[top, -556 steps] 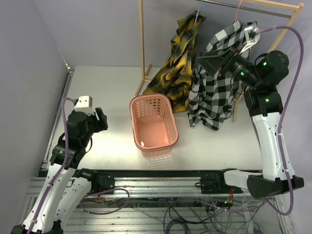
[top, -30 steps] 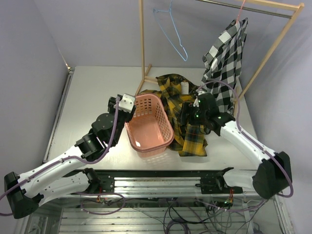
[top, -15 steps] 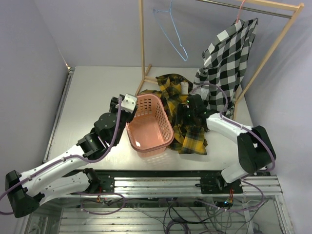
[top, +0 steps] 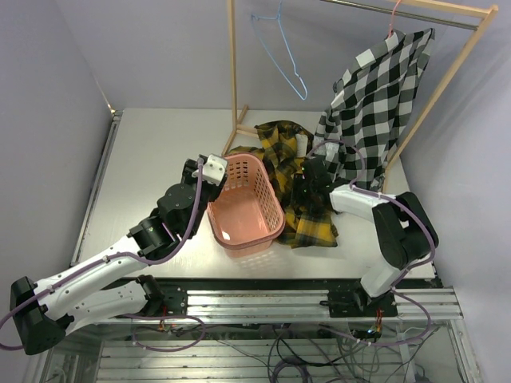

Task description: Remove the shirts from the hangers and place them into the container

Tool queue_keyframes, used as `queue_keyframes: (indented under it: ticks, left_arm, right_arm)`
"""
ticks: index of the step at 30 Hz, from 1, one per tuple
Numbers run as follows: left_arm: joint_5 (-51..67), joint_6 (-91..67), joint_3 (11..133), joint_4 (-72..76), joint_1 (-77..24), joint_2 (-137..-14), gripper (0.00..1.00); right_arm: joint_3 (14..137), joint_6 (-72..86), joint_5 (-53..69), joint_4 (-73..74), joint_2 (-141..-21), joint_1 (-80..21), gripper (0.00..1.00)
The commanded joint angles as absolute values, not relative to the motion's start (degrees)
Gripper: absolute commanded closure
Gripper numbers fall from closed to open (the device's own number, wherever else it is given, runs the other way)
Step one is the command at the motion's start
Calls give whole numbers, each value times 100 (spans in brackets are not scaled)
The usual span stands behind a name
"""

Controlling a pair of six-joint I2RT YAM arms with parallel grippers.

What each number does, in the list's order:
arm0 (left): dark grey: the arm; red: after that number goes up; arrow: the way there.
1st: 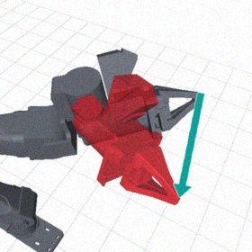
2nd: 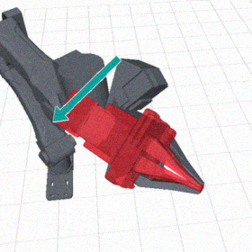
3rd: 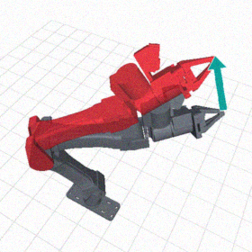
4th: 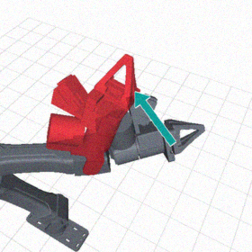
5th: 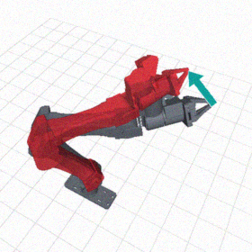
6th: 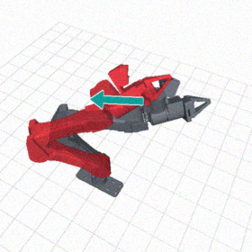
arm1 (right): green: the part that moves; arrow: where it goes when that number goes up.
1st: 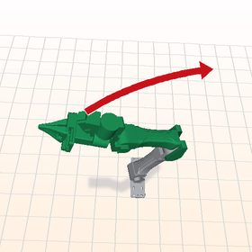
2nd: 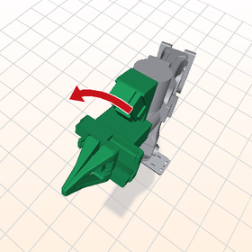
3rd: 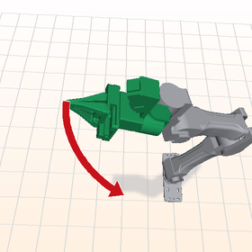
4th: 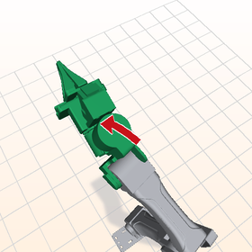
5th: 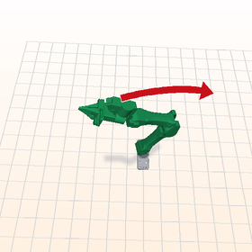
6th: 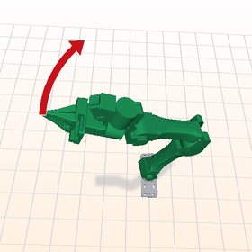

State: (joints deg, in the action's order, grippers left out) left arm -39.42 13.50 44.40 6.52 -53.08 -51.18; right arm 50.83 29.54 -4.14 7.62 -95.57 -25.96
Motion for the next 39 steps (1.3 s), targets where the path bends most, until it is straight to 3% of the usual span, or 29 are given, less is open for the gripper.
queue_keyframes:
  ticks: [1, 2, 4, 5, 12, 23, 29, 39]
  left_arm:
    - [-3937, 1370, 4552, 714, -5302, -5069, 41]
    - [-3944, 1371, 4550, 712, -5300, -5071, 41]
    - [-3947, 1372, 4553, 716, -5300, -5054, 41]
    - [-3940, 1371, 4541, 720, -5304, -5046, 41]
    - [-3929, 1355, 4569, 696, -5306, -5053, 41]
    - [-3879, 1198, 4573, 700, -5297, -4860, 41]
    - [-3870, 1152, 4545, 770, -5298, -4660, 41]
    - [-3820, 1038, 4400, 978, -5283, -4485, 41]
  right_arm:
    - [4776, 2949, -418, 605, -9729, -2602, 68]
    - [4702, 2926, -425, 595, -9712, -2602, 73]
    - [4560, 2913, -534, 650, -9606, -2602, 96]
    - [4473, 2922, -590, 662, -9500, -2606, 100]
    - [4386, 2750, -802, 1503, -8030, -2610, 100]
    - [5631, 2659, -1464, 3561, -5515, -2609, 100]
    - [6796, 2572, -1432, 4527, -4902, -2610, 100]
    - [9301, 1979, 9, 5256, -4979, -2610, 100]
